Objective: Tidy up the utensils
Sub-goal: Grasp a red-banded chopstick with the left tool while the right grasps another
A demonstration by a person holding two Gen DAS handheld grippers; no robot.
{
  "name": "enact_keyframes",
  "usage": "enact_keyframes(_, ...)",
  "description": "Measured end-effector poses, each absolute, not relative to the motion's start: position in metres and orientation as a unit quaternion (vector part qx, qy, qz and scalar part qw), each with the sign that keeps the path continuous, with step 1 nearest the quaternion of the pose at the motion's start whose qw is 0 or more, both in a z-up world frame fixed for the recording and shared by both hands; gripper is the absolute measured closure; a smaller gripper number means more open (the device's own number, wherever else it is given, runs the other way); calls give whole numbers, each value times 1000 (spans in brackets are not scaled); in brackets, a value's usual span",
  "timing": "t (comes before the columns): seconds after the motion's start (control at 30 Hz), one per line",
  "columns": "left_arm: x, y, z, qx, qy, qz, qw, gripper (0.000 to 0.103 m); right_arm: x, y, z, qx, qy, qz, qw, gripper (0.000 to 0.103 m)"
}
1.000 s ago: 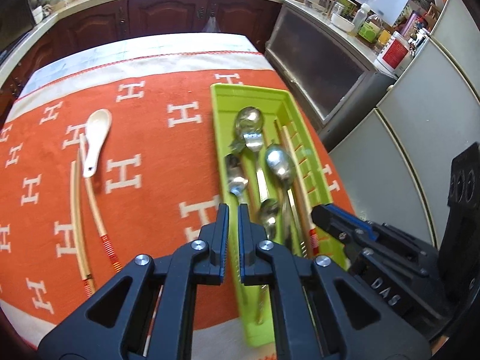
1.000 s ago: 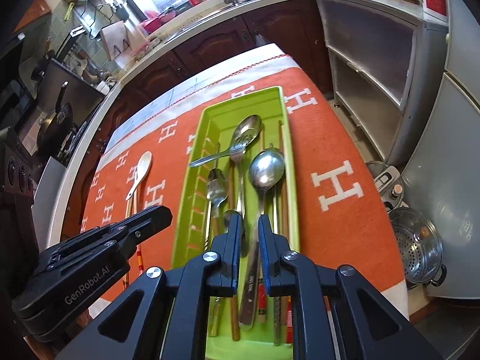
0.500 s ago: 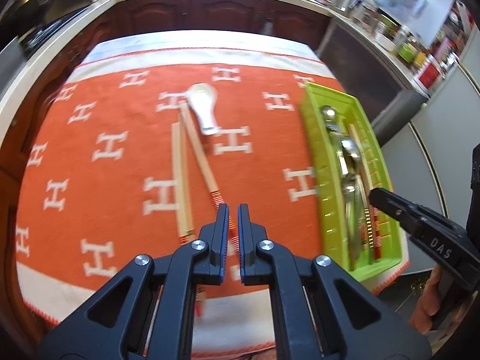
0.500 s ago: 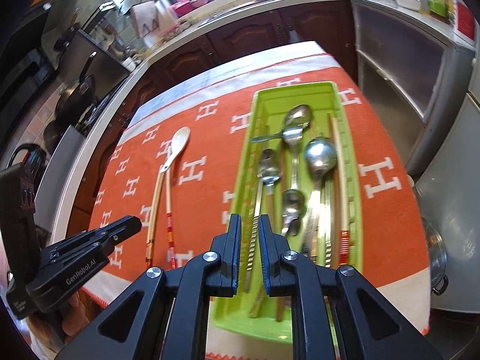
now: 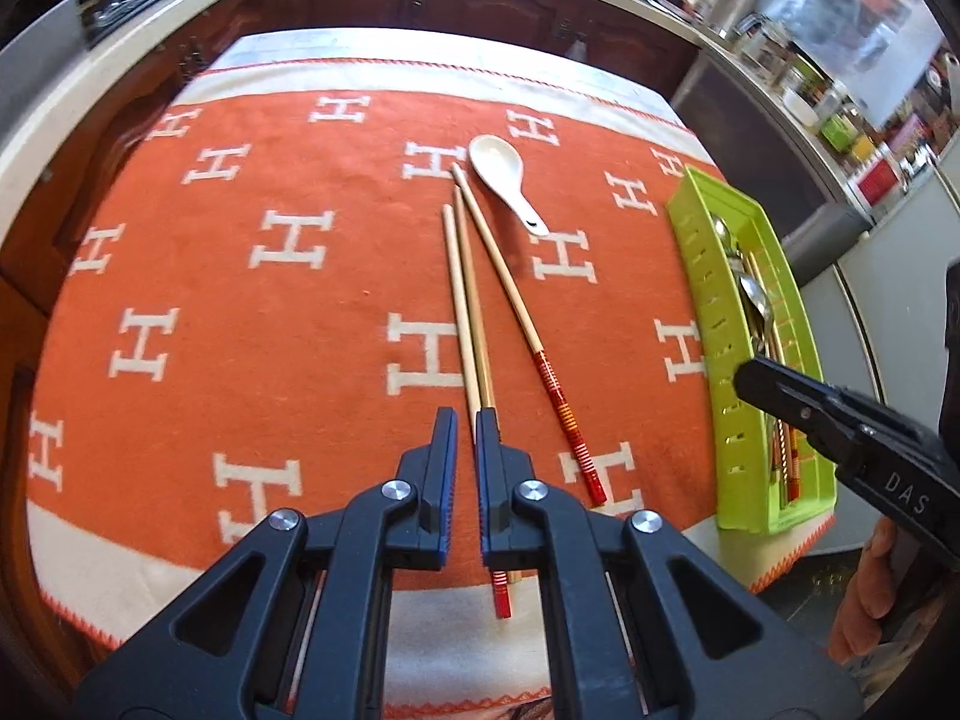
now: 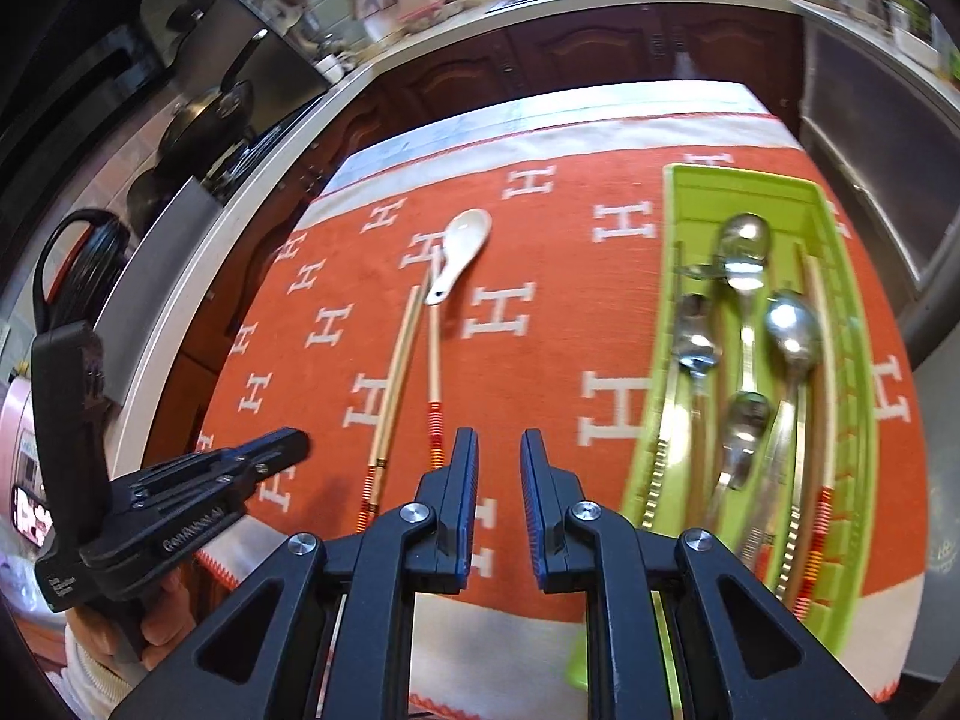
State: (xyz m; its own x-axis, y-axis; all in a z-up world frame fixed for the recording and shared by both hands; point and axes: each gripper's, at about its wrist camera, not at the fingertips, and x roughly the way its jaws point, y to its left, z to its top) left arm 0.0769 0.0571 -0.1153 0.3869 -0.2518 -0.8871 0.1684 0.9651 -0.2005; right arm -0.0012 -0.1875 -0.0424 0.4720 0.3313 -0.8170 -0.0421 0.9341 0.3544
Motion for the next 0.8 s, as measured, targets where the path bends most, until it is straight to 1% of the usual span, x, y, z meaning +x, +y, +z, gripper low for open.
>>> enact_keyframes(0.33, 92, 35, -154, -9, 565, -141, 813, 101, 20, -165, -68, 138, 525, 132, 829, 89)
enact_keyframes(0.5, 98, 33, -157, -1, 557, -136, 819, 100, 30, -161, -81, 138, 534, 136, 823, 89)
enact_keyframes(0.57, 100, 33, -159, 5, 556, -133, 821, 93, 35, -159, -86, 138, 538, 137, 820, 89)
enact_keyframes(0.6, 101, 33, -159, 8, 556, -130, 821, 92, 37, -158, -89, 138, 540, 138, 819, 89)
enact_keyframes(0.63, 102, 32, -161, 9, 557, -129, 820, 87, 39, -156, -91, 137, 542, 138, 818, 89)
enact_keyframes(0.8, 108, 33, -162, 18, 550, -122, 826, 87, 49, -147, -98, 131, 546, 145, 815, 89)
